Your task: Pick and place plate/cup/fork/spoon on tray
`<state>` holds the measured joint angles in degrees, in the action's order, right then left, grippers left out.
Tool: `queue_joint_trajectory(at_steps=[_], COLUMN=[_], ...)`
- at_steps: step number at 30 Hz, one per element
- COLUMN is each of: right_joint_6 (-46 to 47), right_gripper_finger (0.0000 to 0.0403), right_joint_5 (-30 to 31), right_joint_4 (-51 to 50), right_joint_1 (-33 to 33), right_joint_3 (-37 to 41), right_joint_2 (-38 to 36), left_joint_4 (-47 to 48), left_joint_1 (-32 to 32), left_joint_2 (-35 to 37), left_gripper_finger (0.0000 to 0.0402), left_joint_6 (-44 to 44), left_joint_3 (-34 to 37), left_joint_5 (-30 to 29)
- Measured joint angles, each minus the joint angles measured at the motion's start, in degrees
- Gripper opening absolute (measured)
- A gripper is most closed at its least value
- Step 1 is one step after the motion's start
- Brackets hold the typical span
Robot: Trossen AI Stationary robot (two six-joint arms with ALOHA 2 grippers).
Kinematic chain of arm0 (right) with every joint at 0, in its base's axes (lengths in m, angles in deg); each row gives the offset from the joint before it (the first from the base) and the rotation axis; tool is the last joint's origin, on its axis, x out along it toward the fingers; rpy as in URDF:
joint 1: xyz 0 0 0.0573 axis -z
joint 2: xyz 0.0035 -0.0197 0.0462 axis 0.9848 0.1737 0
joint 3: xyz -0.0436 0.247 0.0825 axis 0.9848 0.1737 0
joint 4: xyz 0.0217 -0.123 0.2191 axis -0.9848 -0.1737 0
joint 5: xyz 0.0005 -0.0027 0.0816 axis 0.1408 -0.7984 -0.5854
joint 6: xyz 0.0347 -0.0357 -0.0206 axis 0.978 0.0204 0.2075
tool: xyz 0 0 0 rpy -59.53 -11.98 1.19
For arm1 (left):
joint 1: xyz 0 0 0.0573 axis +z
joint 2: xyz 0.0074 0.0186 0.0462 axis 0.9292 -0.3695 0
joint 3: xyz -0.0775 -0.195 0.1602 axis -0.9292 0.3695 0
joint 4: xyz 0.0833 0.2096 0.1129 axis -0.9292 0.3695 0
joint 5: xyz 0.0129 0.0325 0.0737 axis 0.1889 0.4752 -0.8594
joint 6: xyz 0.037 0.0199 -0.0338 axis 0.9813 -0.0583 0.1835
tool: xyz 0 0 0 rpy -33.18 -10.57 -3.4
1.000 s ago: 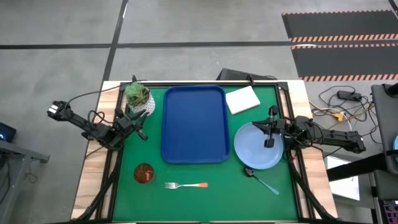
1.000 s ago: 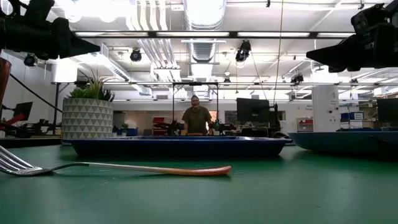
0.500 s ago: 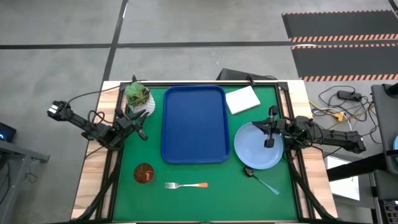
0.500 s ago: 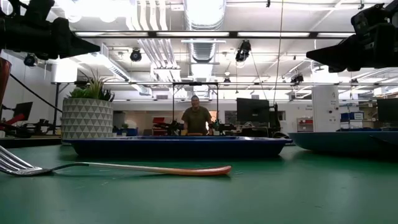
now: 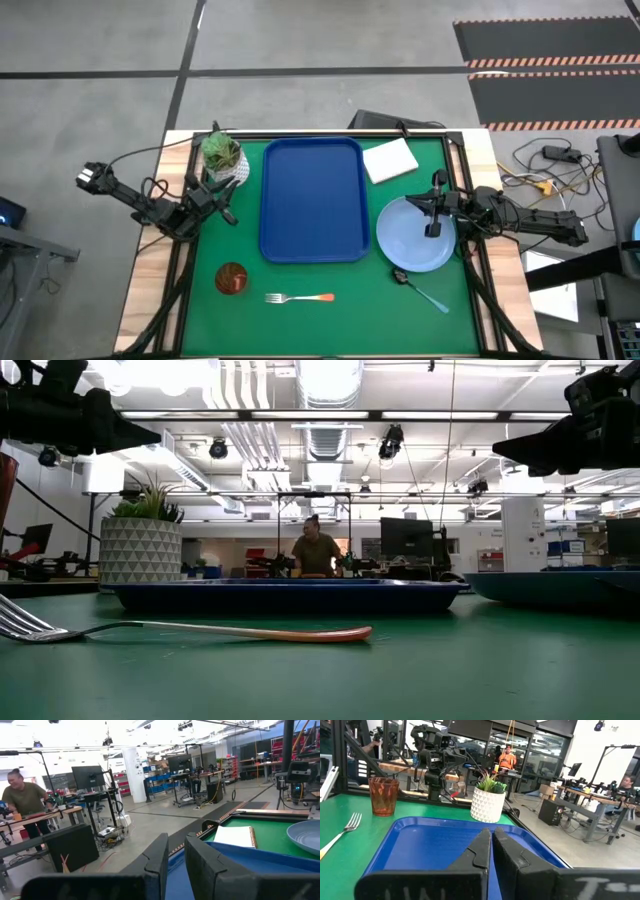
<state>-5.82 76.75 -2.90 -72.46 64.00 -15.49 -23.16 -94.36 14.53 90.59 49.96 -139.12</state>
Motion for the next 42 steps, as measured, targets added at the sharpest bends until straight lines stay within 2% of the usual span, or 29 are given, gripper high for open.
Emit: queue_joint_trajectory(at_steps=[12, 18, 21, 27, 35, 37, 40, 42], right_joint_6=[-0.61, -13.64, -14.83, -14.94, -15.42, -12.60, 1.13, 7.04], right_gripper_finger=[0.0009, 0.0009, 0.0009, 0.0009, 0.0009, 0.0009, 0.0009, 0.0009], right_joint_5=[0.00, 0.13, 4.47, 18.62, 19.95, 19.02, 15.55, 16.33], right_joint_4=[-0.06, -2.42, -1.37, -0.74, -0.58, 0.19, 0.54, 1.13], right_joint_1=[0.01, 0.00, -0.01, -0.01, 0.01, 0.01, -0.01, -0.01], right_joint_3=[-0.01, -0.01, -0.01, 0.00, 0.00, 0.00, -0.01, -0.01], right_joint_2=[0.00, 0.04, 0.02, 0.02, 0.01, 0.02, 0.02, 0.00], left_joint_4=[-0.02, -0.02, -0.02, -0.02, -0.02, 0.00, 0.00, -0.04], left_joint_1=[0.00, -0.02, -0.02, -0.01, 0.00, 0.00, -0.02, 0.00], left_joint_2=[-0.02, 0.00, 0.00, 0.00, 0.00, 0.00, 0.00, 0.00], left_gripper_finger=[0.0044, 0.0044, 0.0044, 0.0044, 0.0044, 0.0044, 0.0044, 0.0044], left_joint_6=[0.00, 0.00, -0.02, -0.01, 0.00, 0.00, 0.00, -0.01], left_joint_3=[0.00, -0.02, 0.00, -0.02, 0.00, 0.00, -0.02, -0.01], left_joint_5=[0.00, 0.00, 0.00, -0.01, -0.02, 0.00, 0.00, 0.00])
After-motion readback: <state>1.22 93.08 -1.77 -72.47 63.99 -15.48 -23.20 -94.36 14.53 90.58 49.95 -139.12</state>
